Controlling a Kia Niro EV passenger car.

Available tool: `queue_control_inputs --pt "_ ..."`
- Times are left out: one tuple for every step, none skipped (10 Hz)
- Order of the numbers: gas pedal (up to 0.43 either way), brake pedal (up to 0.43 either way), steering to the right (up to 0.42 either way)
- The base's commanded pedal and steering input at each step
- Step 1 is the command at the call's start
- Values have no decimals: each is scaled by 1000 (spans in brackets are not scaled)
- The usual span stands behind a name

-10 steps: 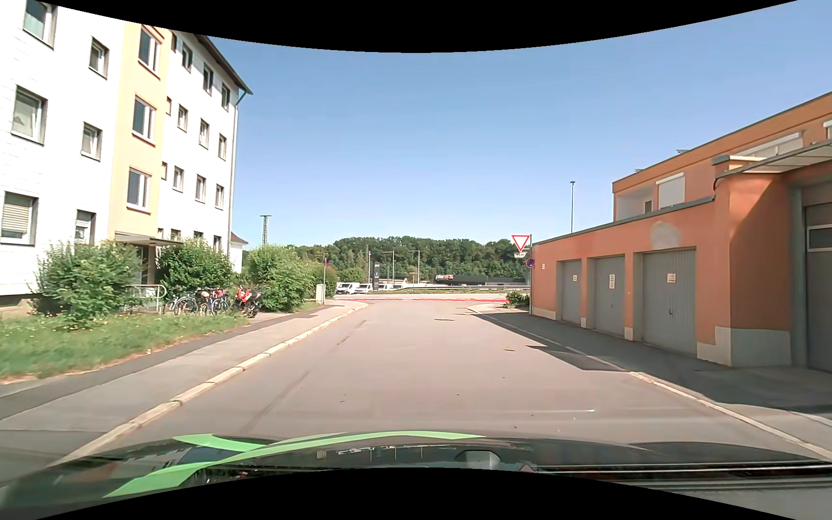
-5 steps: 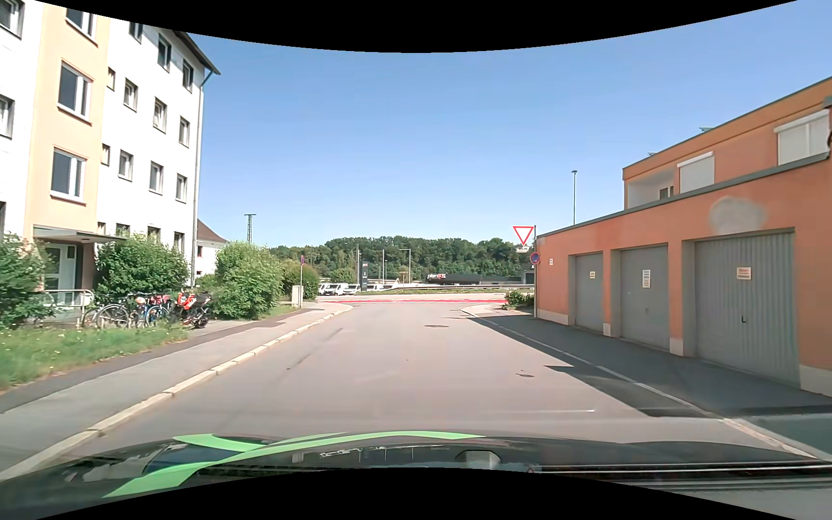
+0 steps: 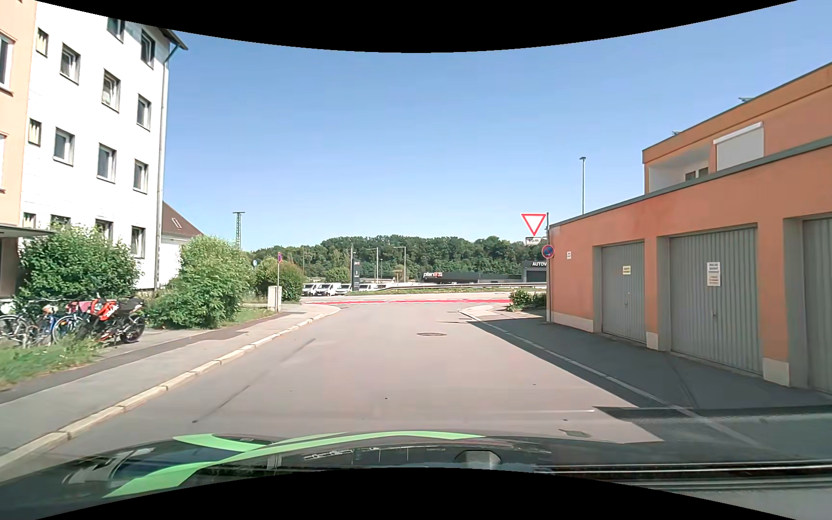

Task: Follow the waypoints while adhering to traffic rules and regulations

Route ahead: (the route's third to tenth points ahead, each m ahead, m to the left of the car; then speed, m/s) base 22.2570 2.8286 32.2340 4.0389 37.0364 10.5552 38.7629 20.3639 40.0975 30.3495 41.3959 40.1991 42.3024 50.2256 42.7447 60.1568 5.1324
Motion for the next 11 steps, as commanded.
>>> queue_control_inputs --pt "39 0 7" --pt "28 0 3" --pt "28 0 -3" --pt "28 0 -6" --pt "28 0 -7" --pt "20 0 -10" --pt "20 0 -17" --pt "8 0 -24" --pt "8 0 -29" --pt "8 0 -32" --pt "8 0 -33"
